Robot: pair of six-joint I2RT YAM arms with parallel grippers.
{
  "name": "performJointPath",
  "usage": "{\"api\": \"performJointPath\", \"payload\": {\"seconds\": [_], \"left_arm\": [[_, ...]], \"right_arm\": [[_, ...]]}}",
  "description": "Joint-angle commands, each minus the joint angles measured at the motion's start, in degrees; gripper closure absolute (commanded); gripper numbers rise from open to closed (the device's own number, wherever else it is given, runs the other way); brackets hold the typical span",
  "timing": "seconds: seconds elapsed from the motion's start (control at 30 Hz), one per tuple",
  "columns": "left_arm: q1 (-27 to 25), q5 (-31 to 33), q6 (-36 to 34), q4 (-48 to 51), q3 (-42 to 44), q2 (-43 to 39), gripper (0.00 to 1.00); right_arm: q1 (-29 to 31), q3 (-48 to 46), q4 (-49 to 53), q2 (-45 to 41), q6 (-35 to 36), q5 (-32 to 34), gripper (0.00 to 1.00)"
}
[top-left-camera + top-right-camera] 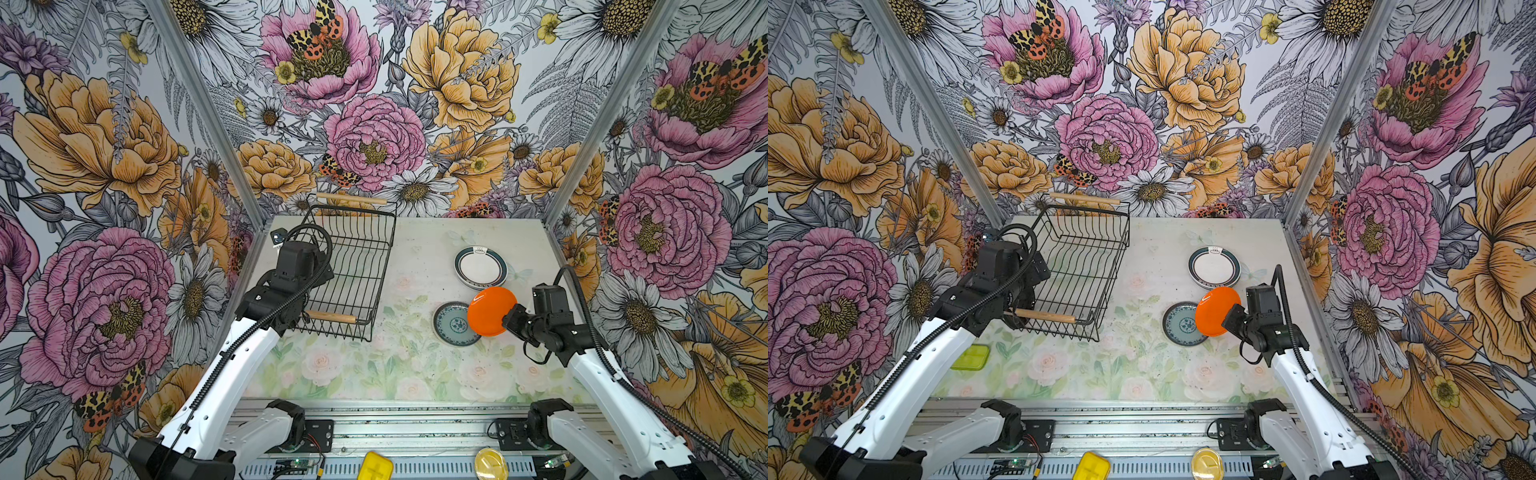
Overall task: Unload the plates from the dish rack
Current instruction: 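Carry the orange plate with the right gripper over the blue-and-white plate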
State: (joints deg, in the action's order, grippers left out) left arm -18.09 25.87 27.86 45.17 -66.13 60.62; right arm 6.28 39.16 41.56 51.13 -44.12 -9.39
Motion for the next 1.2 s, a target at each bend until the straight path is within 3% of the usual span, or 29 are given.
{"api": "performJointPath", "payload": {"seconds": [0.0, 0.17, 0.6, 1.17], "left_arm": [[2.0, -5.0, -1.1, -2.0, -0.7, -1.1, 0.01], [3.5, -11.2, -1.2, -7.3, 2.1, -2.9, 0.01], [5.2, -22.8, -2.1, -6.5, 0.3, -0.3, 0.01], [5.3, -25.2, -3.1, -6.2, -0.2, -0.6, 0.01]], "right_arm": [[-0.2, 0.9, -1.6, 0.4, -0.7, -2.9, 1.00], [-0.2, 0.2, -3.4, 2.3, -1.6, -5.5, 1.00], [-0.2, -4.7, -10.8, 4.9, -4.9, -11.1, 1.00], [0.4, -3.1, -13.5, 14.4, -6.2, -14.9, 1.00]]}}
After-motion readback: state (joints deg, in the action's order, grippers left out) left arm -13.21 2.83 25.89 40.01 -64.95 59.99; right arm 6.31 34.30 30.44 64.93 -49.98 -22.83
